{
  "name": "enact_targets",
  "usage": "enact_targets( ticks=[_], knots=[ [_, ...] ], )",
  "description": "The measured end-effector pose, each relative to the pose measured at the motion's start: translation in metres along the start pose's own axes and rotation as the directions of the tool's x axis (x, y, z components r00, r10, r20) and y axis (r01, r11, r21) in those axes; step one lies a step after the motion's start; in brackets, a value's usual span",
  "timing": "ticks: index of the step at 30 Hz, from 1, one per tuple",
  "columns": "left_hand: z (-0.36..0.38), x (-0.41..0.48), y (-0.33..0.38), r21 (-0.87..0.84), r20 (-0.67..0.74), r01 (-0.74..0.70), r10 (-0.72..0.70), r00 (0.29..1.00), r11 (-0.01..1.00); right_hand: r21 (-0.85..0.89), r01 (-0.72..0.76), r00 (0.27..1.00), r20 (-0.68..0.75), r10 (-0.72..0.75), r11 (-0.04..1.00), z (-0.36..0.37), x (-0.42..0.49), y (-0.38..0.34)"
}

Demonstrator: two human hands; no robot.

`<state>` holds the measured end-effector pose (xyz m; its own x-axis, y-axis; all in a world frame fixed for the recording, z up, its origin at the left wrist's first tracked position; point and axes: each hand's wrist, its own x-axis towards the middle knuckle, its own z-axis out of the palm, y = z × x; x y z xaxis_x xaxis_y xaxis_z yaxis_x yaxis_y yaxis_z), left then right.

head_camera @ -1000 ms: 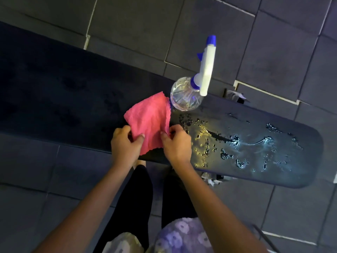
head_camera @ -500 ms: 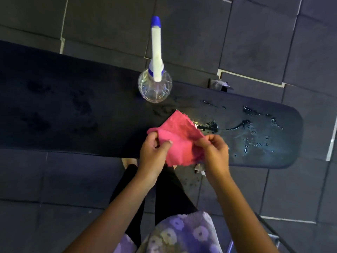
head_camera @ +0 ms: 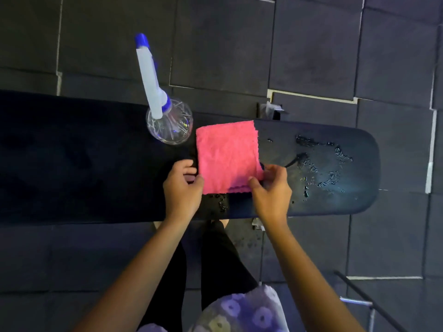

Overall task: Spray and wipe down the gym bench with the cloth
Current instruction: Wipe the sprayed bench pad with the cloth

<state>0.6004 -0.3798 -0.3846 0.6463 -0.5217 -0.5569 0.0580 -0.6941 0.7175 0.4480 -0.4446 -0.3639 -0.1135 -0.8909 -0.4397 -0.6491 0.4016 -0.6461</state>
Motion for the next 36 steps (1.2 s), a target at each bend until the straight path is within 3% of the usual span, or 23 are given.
enact_targets(
  ticks=[2, 4, 7, 9, 11, 14, 17, 19, 21, 25, 28, 36],
  knots=[
    [-0.011, -0.007, -0.014, 0.098, -0.041, -0.221, 0.226, 0.973, 0.97, -0.235, 0.216, 0.972, -0.043, -0.232, 0.948, 0.0, -0.003, 0.01],
    [-0.022, -0.009, -0.028, 0.271, -0.005, -0.435, 0.453, 0.891, 0.859, -0.3, 0.395, 0.907, -0.021, -0.42, 0.868, 0.003, -0.001, 0.008],
    [-0.036, -0.003, -0.045, 0.462, 0.142, -0.577, 0.585, 0.798, 0.674, -0.353, 0.679, 0.73, 0.239, -0.64, 0.643, 0.022, 0.012, -0.004],
    [-0.04, 0.003, -0.051, 0.542, 0.244, -0.606, 0.58, 0.777, 0.583, -0.469, 0.768, 0.635, 0.461, -0.62, 0.436, 0.043, 0.027, -0.012],
    [-0.04, 0.009, -0.054, 0.586, 0.338, -0.632, 0.556, 0.76, 0.508, -0.549, 0.774, 0.624, 0.58, -0.524, 0.315, 0.064, 0.039, -0.014],
    [-0.034, 0.013, -0.059, 0.595, 0.388, -0.651, 0.54, 0.747, 0.472, -0.574, 0.783, 0.603, 0.606, -0.519, 0.241, 0.077, 0.052, -0.006],
    [-0.024, 0.011, -0.063, 0.594, 0.394, -0.661, 0.55, 0.736, 0.459, -0.509, 0.844, 0.506, 0.655, -0.561, 0.168, 0.075, 0.067, -0.004],
    [-0.018, 0.009, -0.063, 0.608, 0.407, -0.661, 0.542, 0.735, 0.439, -0.5, 0.855, 0.482, 0.668, -0.567, 0.137, 0.072, 0.074, -0.006],
    [-0.012, 0.008, -0.062, 0.623, 0.392, -0.642, 0.532, 0.751, 0.446, -0.517, 0.842, 0.502, 0.643, -0.579, 0.155, 0.073, 0.075, -0.009],
    [-0.006, 0.007, -0.062, 0.647, 0.363, -0.619, 0.535, 0.763, 0.445, -0.566, 0.756, 0.637, 0.522, -0.567, 0.327, 0.076, 0.075, -0.015],
    [-0.005, 0.006, -0.06, 0.643, 0.368, -0.622, 0.532, 0.763, 0.446, -0.55, 0.733, 0.67, 0.484, -0.563, 0.399, 0.072, 0.076, -0.014],
    [0.017, 0.009, -0.037, 0.6, 0.456, -0.709, 0.569, 0.684, 0.372, -0.59, 0.515, 0.849, 0.253, -0.463, 0.622, 0.01, 0.091, 0.027]
  ],
)
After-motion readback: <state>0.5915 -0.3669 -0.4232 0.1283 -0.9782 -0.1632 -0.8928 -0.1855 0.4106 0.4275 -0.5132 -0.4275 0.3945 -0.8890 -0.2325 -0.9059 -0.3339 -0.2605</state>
